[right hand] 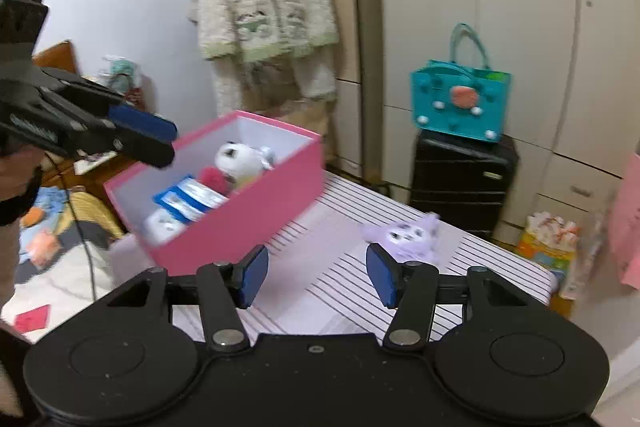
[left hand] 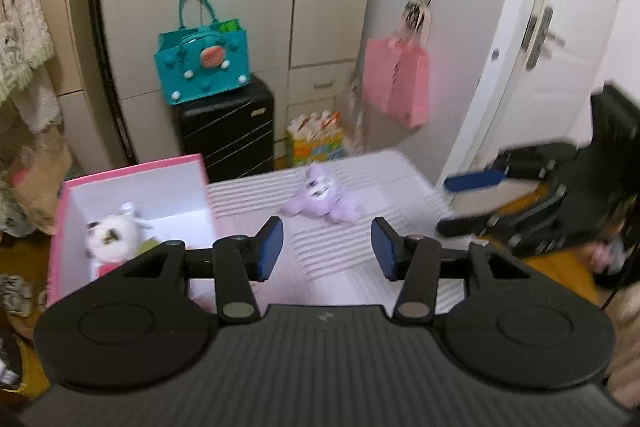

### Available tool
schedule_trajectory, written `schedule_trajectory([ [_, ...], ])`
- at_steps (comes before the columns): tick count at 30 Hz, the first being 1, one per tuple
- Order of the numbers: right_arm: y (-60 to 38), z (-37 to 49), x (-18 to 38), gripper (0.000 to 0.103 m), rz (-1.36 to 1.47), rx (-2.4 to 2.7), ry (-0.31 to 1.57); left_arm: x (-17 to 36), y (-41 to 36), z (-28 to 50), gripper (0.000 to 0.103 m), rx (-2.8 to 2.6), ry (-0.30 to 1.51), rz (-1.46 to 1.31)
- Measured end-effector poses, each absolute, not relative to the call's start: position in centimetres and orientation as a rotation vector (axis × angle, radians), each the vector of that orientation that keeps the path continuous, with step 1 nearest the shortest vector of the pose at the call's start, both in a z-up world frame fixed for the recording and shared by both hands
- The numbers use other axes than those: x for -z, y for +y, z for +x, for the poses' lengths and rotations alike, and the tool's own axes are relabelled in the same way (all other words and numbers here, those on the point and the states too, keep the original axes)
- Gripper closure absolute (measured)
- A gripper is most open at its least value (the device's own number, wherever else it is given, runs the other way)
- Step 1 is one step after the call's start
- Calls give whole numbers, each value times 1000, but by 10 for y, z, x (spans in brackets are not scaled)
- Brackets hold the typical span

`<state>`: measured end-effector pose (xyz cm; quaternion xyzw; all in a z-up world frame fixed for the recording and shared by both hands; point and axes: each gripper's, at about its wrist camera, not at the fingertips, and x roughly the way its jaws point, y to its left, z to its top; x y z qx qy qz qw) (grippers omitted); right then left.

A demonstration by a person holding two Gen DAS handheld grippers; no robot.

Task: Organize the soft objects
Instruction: 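Withdraw both grippers from the box toward the purple plush toy, then close the right gripper on the purple plush body while left grips its ear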

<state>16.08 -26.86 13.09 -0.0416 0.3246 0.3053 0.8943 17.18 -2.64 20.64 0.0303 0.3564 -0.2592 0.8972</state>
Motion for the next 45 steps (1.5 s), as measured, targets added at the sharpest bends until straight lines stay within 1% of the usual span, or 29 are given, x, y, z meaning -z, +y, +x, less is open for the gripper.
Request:
schedule_trajectory([
  [8, -291, 171, -95, 35, -31, -604, 687, -176, -61, 191, 49, 568, 739, -38],
  [11, -294, 177, -79, 35, -42, -584, 696, -155, -68, 200, 45, 559, 712, -98],
  [17, -296, 190, -53, 35, -51, -580, 714, -113, -86, 218, 44, 553, 773, -161],
  [21, -296, 207, -36, 35, -64, -586, 716, -88, -105, 231, 44, 470, 776, -144],
  [23, -297, 216, -26, 33, -65, -581, 703, -76, -115, 239, 40, 410, 769, -126],
  [28, -295, 243, -1, 31, -80, -546, 685, -44, -125, 263, 39, 328, 825, -150],
  [31, -291, 254, 12, 25, -106, -522, 680, -26, -124, 274, 37, 247, 800, -157],
  [32, -290, 257, 16, 20, -112, -520, 683, -21, -124, 277, 37, 224, 800, -163],
  [33, -290, 261, 19, 18, -112, -519, 690, -17, -122, 280, 36, 217, 800, -175],
  [37, -291, 270, 26, 17, -79, -536, 672, -4, -120, 286, 35, 228, 809, -239],
  [45, -279, 282, 35, 17, -129, -609, 658, 13, -127, 293, 35, 247, 829, -296],
])
